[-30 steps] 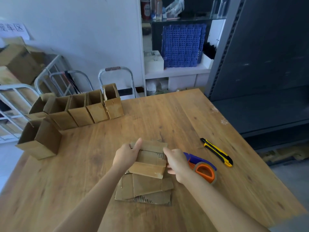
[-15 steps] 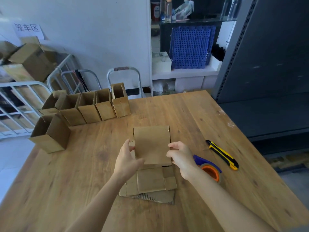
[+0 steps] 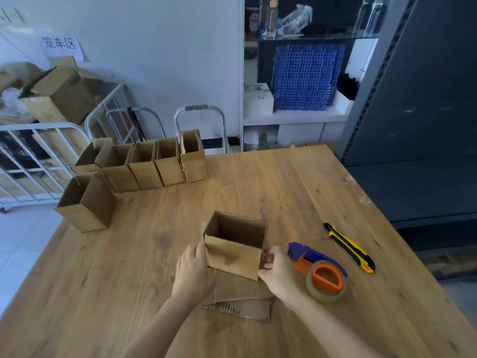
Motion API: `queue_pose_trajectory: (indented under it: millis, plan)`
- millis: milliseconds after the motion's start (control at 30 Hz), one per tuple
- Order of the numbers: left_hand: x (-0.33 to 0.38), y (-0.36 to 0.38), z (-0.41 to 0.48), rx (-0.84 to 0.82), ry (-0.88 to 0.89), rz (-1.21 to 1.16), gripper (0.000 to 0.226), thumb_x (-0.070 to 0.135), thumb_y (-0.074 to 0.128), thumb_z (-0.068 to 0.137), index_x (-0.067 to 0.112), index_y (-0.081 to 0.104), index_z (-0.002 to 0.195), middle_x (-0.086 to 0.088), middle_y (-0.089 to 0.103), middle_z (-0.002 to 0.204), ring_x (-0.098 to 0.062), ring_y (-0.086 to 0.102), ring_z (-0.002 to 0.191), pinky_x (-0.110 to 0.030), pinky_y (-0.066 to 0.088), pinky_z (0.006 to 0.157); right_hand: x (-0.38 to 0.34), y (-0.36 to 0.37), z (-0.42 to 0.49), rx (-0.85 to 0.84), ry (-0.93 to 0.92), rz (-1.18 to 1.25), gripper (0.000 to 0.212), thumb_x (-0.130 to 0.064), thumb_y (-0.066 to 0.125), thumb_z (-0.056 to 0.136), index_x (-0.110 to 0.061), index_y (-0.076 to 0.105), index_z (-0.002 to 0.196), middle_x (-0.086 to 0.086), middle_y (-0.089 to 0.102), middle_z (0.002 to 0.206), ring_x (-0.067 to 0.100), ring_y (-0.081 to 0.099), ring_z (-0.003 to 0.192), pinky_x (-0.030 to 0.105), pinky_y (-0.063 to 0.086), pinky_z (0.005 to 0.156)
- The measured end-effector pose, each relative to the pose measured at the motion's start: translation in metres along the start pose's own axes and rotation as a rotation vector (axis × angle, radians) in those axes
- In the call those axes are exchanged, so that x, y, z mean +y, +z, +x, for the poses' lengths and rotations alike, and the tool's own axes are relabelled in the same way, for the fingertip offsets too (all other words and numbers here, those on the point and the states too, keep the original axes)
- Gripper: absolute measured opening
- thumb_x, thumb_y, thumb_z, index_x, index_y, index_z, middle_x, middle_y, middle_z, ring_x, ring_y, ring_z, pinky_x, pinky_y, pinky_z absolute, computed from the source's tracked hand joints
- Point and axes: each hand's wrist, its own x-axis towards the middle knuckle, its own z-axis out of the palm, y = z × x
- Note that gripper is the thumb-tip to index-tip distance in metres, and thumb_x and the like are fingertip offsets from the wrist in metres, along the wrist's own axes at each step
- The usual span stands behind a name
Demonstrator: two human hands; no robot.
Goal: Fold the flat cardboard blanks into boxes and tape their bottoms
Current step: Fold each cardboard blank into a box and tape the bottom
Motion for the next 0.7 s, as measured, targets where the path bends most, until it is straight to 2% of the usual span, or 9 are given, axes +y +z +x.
queue_pose_trajectory:
  millis: [67,200,367,533,700]
  plan:
    - [-0.002,-0.004,0.000,0.052,0.022,0.074,0.075,0.020,0.055,0.083,0.017,0.019,0.148,-0.007,0.032,0.144,-0.029,0.027,0.138,-0.043,0.030,0.114,-0.005,-0.008,-0.001,0.018,-0.055,-0.046,0.059,-0.017,0.073,0.082,-0.020,0.043,0.132,-0.001,0.055,0.128,0.012,0.057,0.113,0.020,0.051,0.085]
    - [-0.002,-0.014,0.000,0.119,0.090,0.201,0.087,0.019,0.060,0.083,0.015,0.008,0.152,-0.009,0.019,0.154,-0.029,0.008,0.147,-0.041,0.015,0.120,-0.020,-0.033,-0.002,0.012,-0.253,-0.134,0.081,-0.020,0.073,0.083,-0.025,0.023,0.147,-0.002,0.035,0.146,0.015,0.042,0.131,0.023,0.043,0.100]
    - [-0.001,-0.019,-0.005,0.152,0.117,0.274,0.088,0.024,0.063,0.086,0.017,0.007,0.153,-0.008,0.019,0.156,-0.029,0.003,0.148,-0.040,0.007,0.119,-0.031,-0.054,0.010,-0.111,-0.451,-0.295,0.084,-0.024,0.070,0.085,-0.028,0.016,0.150,-0.007,0.018,0.153,0.013,0.030,0.138,0.020,0.033,0.104]
    - [0.000,-0.024,-0.016,0.166,0.091,0.318,0.084,0.034,0.059,0.090,0.020,0.006,0.153,-0.007,0.016,0.157,-0.028,0.001,0.148,-0.040,0.003,0.118,-0.032,-0.059,0.023,-0.207,-0.497,-0.296,0.079,-0.026,0.069,0.085,-0.025,0.022,0.149,-0.006,0.022,0.149,0.013,0.033,0.134,0.017,0.032,0.100]
    - [-0.005,-0.031,-0.028,0.148,-0.004,0.364,0.081,0.037,0.055,0.092,0.020,0.005,0.153,-0.008,0.010,0.158,-0.028,-0.002,0.148,-0.042,0.003,0.120,-0.038,-0.046,0.028,-0.155,-0.573,-0.310,0.076,-0.031,0.071,0.083,-0.023,0.029,0.146,-0.002,0.029,0.144,0.013,0.037,0.127,0.012,0.034,0.093]
